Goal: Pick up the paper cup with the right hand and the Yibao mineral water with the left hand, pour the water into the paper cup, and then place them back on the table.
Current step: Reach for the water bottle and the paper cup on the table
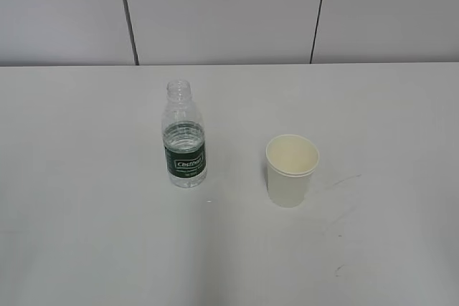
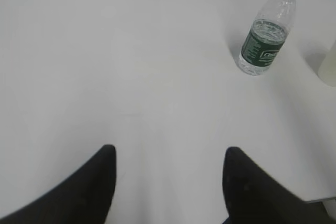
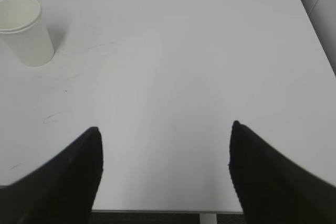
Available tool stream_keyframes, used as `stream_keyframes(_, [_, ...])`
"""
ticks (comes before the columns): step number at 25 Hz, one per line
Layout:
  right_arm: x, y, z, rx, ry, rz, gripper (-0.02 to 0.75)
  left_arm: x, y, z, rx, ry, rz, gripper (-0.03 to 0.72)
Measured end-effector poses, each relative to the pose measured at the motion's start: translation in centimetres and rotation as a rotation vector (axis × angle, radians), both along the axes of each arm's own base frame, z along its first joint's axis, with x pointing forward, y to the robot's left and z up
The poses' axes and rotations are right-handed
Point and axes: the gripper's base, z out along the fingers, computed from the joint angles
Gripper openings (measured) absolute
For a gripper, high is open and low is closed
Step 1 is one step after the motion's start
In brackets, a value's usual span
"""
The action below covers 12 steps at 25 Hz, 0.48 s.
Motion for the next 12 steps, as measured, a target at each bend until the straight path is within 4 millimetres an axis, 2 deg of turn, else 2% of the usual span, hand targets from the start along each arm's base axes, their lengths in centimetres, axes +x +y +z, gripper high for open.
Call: stream_keyframes(12, [0.00,0.00,0.00,-0.002,0.000,0.001,0.585,0.00,0.00,0.00,0.000,0.000,0.000,0.406])
